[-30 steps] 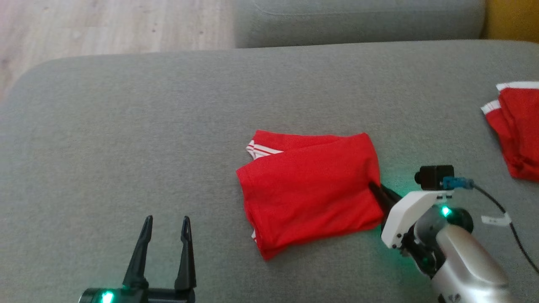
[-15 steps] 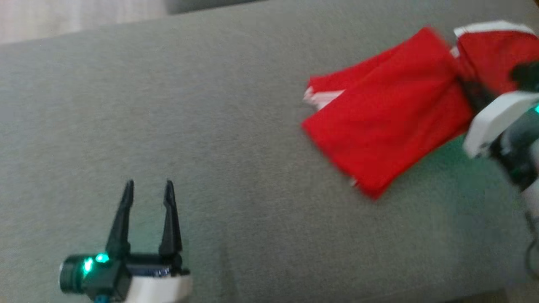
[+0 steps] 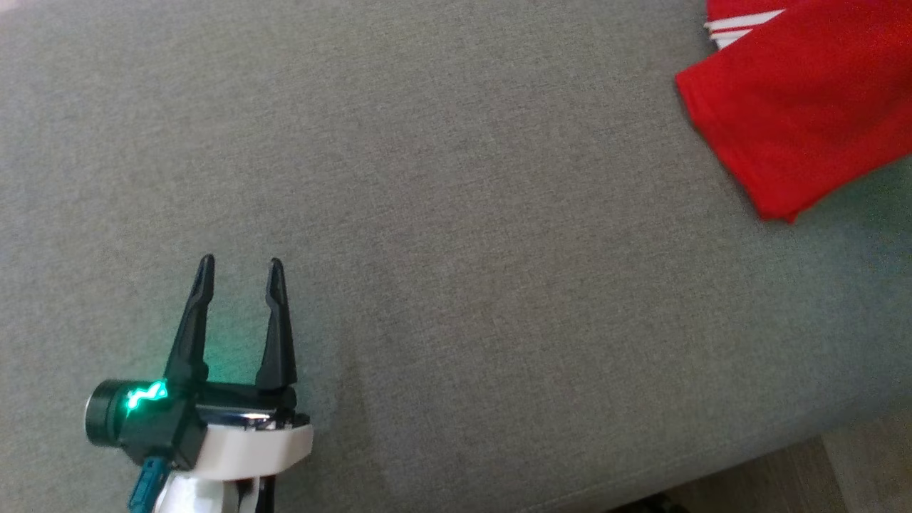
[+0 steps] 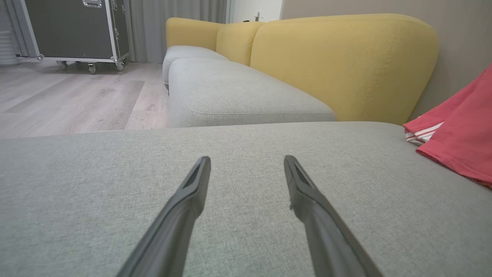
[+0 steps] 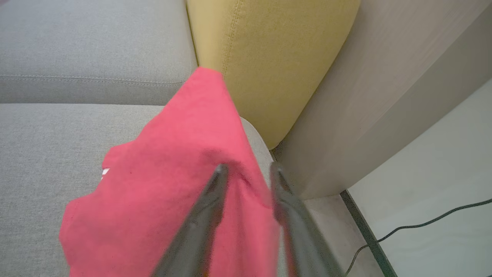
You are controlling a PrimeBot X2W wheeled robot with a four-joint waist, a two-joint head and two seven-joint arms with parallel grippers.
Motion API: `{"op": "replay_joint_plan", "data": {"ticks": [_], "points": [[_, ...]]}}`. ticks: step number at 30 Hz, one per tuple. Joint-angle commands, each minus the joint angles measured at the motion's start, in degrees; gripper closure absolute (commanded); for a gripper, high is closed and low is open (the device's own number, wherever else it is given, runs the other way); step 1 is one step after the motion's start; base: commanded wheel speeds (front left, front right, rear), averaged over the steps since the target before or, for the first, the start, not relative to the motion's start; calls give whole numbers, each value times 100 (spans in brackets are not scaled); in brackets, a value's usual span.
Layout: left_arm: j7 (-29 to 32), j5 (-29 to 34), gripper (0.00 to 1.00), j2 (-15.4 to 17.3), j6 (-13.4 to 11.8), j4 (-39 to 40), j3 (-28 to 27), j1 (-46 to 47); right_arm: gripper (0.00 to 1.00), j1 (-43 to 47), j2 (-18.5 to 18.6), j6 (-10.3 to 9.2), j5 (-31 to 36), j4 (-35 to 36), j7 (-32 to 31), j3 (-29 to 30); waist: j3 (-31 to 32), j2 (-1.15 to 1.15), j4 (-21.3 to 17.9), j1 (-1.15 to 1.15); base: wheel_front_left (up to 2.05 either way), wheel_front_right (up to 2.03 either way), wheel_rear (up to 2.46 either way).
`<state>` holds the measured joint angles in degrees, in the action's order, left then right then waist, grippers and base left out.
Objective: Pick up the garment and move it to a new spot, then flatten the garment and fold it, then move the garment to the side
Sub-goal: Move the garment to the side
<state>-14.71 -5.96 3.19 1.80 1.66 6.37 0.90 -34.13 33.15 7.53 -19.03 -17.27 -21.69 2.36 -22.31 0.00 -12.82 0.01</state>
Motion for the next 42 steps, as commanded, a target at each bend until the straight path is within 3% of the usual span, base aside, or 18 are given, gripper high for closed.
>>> {"op": "replay_joint_plan", "data": {"ticks": [1,6,12,17,23,28,32,36,42], "points": [[-29,67,0,-31,36,128,-188,105,0,170,68,-4,90,252,26,88,3,0,18,-1,0,0,0],[-29,88,0,-31,120,9,-171,122,0,711,-505,-4,350,696,54,277,155,0,157,-1,0,0,0],[-29,14,0,-31,62,-100,-84,67,0,1519,-1161,-4,224,998,243,18,614,0,531,-1,0,0,0],[-29,-94,0,-31,-113,-241,138,-225,0,2327,-1636,-4,67,756,1217,-682,1303,0,992,-1,0,0,0],[-29,-2,0,-31,-248,-450,365,-619,0,2995,-2118,-4,6,-14,2574,-1291,2076,0,1415,-1,0,0,0],[-29,38,0,-31,-377,-381,363,-924,0,3409,-2286,-4,284,-476,3535,-1759,2496,0,1608,-1,0,0,0],[-29,-20,0,-31,-414,-352,319,-1057,0,3633,-2401,-4,555,-441,3659,-1642,2676,0,1682,-1,0,0,0],[-29,50,0,-31,-465,-256,276,-1260,0,4238,-2675,-4,1096,510,3667,-1099,2868,0,1718,-1,0,0,0],[-29,135,0,-31,-478,-229,182,-1535,0,4718,-2941,-4,1259,1014,3668,-761,2974,0,1651,-1,0,0,0]]}}
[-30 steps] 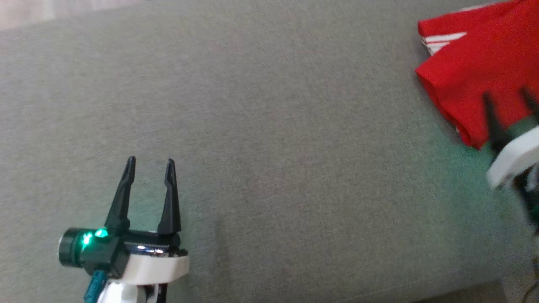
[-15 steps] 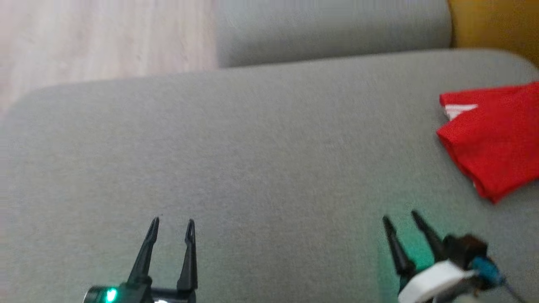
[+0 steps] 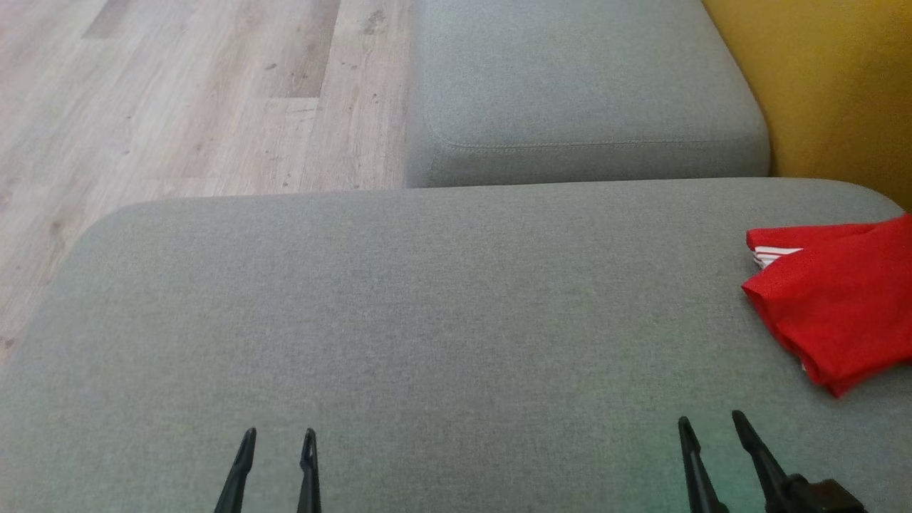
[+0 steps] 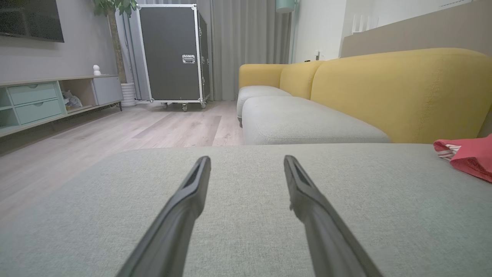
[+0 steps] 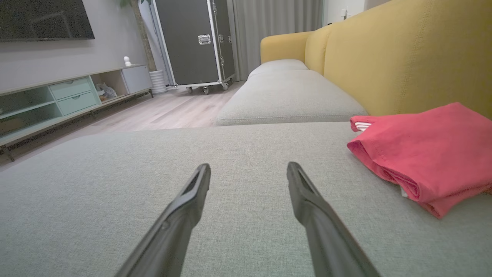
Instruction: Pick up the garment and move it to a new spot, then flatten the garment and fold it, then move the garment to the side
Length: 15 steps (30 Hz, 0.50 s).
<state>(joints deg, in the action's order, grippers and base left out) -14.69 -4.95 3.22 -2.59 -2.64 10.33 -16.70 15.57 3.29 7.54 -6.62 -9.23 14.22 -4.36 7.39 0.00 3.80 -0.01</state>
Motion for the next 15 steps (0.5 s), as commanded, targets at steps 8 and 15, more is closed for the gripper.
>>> {"op": "replay_joint_plan", "data": {"ticks": [8,15], "points": [[-30,86,0,-35,-73,148,-283,207,0,-186,-33,-5,4,302,77,2,41,0,-55,1,0,0,0],[2,37,100,0,-42,-358,-101,-71,100,69,-76,-1,-17,-163,-11,95,36,0,-60,1,0,0,0]]}}
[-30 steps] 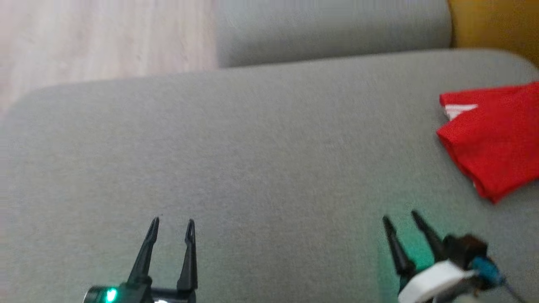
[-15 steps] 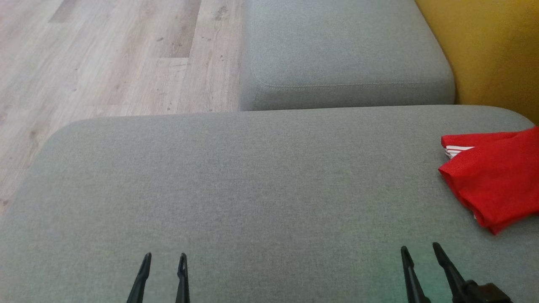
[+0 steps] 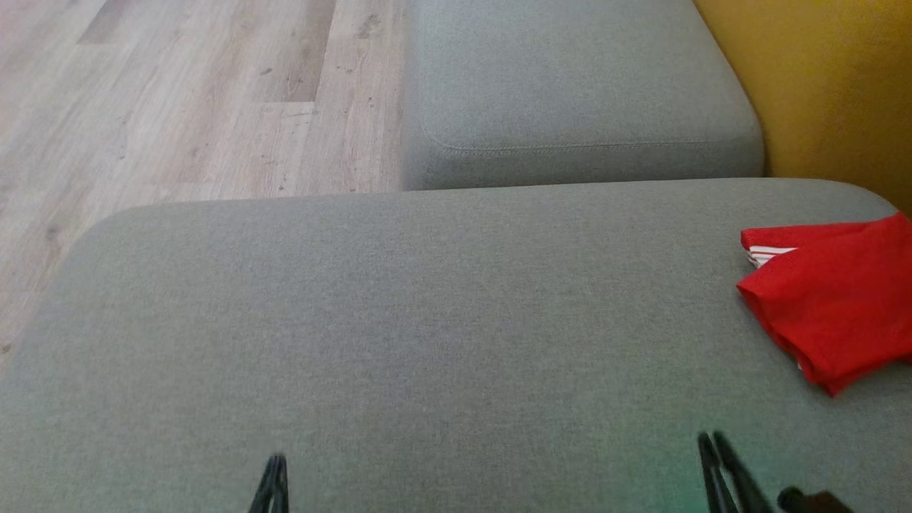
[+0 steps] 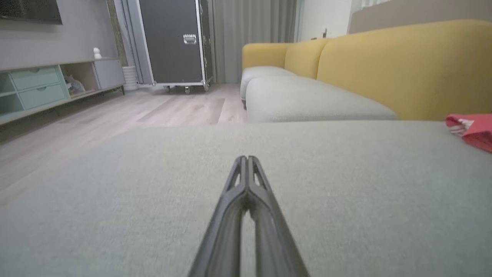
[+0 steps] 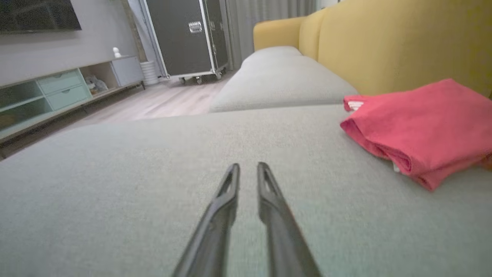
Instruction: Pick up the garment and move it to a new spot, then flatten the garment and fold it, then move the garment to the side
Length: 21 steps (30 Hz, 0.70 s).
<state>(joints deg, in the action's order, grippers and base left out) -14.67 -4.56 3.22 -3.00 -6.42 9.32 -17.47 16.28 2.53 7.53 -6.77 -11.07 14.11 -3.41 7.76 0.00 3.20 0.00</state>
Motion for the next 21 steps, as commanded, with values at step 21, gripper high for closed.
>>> {"op": "replay_joint_plan", "data": {"ticks": [21], "points": [[234,-1395,100,69,153,-204,-133,312,100,-308,69,0,-1352,-134,-237,59,-119,0,-48,0,0,0,0]]}}
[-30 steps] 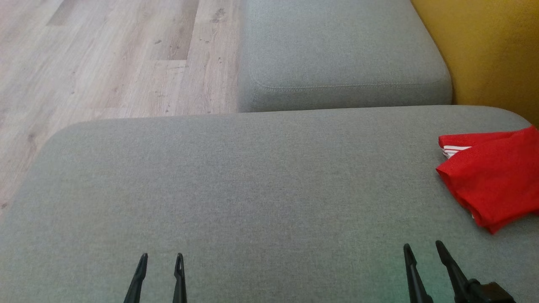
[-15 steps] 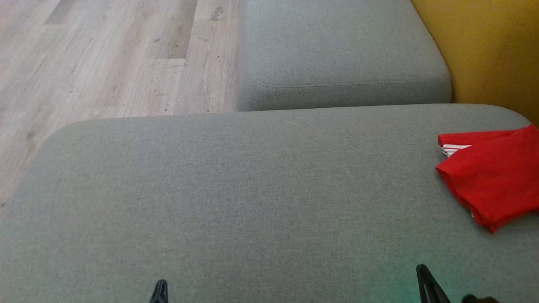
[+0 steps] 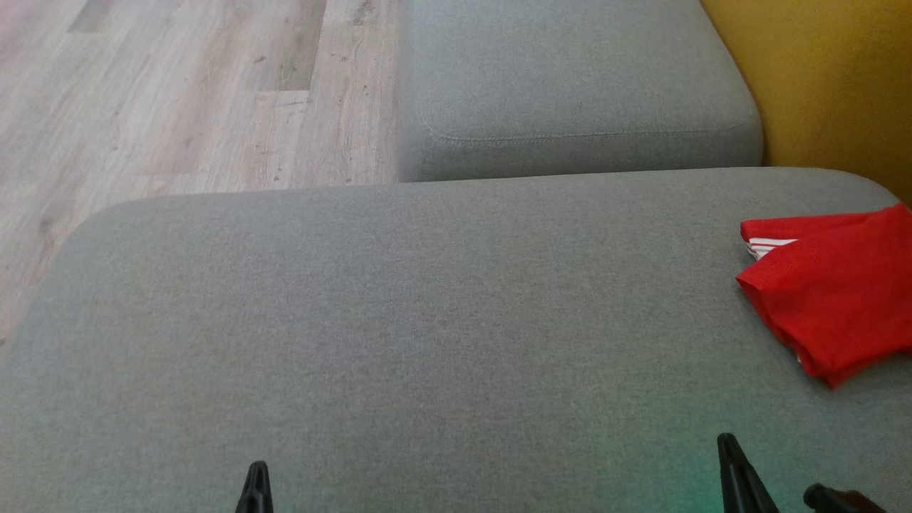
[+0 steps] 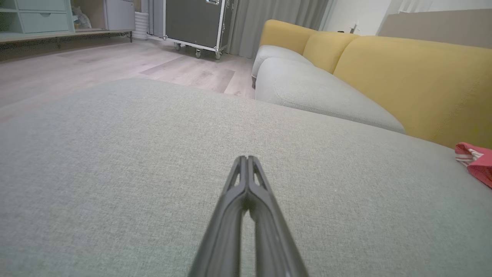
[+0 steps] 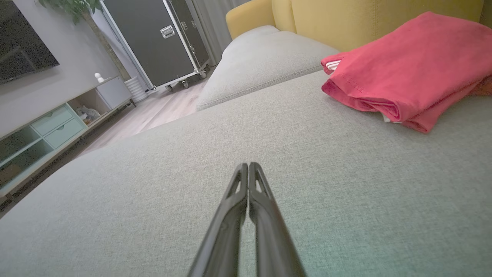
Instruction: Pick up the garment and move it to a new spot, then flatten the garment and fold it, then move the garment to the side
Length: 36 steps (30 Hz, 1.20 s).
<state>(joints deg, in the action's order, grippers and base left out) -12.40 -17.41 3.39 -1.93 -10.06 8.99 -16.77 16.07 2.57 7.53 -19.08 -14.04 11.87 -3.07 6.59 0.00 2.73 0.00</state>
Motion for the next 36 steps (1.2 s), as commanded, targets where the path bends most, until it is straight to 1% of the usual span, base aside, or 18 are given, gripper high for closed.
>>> {"op": "replay_joint_plan", "data": {"ticks": [1,36], "points": [[20,-185,100,55,54,152,-108,262,100,-305,69,0,-193,161,-27,29,-9,0,-4,0,0,0,0],[542,-2796,100,123,359,-29,-457,949,100,-952,140,-1,-2720,114,-551,231,-238,0,-96,0,0,0,0]]}}
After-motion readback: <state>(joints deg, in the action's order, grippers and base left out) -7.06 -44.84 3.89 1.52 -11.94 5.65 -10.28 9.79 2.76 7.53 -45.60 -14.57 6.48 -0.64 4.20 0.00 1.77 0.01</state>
